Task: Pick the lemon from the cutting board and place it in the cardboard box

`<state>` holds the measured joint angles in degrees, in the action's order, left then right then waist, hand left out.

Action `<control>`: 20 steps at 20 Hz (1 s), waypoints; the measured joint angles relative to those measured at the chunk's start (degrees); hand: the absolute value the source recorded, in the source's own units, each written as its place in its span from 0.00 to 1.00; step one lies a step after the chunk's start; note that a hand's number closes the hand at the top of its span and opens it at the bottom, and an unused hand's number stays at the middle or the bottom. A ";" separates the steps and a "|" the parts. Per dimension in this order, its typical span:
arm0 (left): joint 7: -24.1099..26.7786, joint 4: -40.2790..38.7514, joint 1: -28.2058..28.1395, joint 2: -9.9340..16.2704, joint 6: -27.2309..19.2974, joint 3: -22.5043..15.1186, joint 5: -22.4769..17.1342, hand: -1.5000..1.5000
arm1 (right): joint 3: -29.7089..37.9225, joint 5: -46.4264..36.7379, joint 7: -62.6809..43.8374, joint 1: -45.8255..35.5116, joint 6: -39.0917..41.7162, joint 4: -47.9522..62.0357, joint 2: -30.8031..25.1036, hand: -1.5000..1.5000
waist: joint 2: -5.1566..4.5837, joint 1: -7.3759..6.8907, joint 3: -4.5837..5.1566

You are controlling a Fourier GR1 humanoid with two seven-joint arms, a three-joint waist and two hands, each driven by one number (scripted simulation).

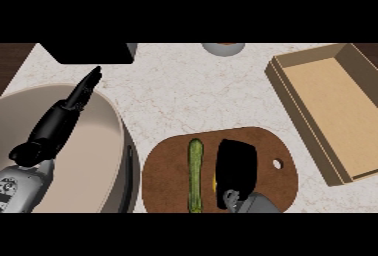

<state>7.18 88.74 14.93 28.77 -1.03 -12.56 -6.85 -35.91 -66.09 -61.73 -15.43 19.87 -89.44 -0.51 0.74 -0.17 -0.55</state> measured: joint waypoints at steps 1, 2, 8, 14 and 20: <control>-0.82 0.43 0.14 -0.21 -0.12 -0.23 0.12 0.50 | 2.09 0.65 1.98 -2.13 -0.11 2.07 0.08 1.00 | -0.07 -0.18 0.01; -1.08 0.55 0.34 -0.31 -0.13 -0.32 0.18 0.50 | 4.58 1.60 4.21 -4.72 -0.43 4.20 0.07 1.00 | -0.22 -0.39 0.00; -0.45 1.00 1.86 -1.44 -0.20 -1.34 0.88 0.50 | 17.78 8.49 19.79 -18.73 -6.37 16.96 -3.50 1.00 | -1.60 -2.48 -0.10; -0.31 0.27 2.43 -1.61 0.44 -1.32 1.16 0.50 | 22.07 6.87 29.77 -31.36 -14.85 30.03 -5.96 1.00 | -1.50 -2.80 -0.07; -0.86 0.42 1.35 -1.58 0.51 -0.47 1.35 0.50 | 23.97 3.54 31.85 -40.60 -19.62 36.10 -7.19 1.00 | -0.89 -1.73 -0.08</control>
<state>6.31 89.17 16.28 27.19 -0.52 -13.03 -5.50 -11.94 -62.56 -29.88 -56.02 0.25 -53.34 -7.70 -0.16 -1.90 -0.63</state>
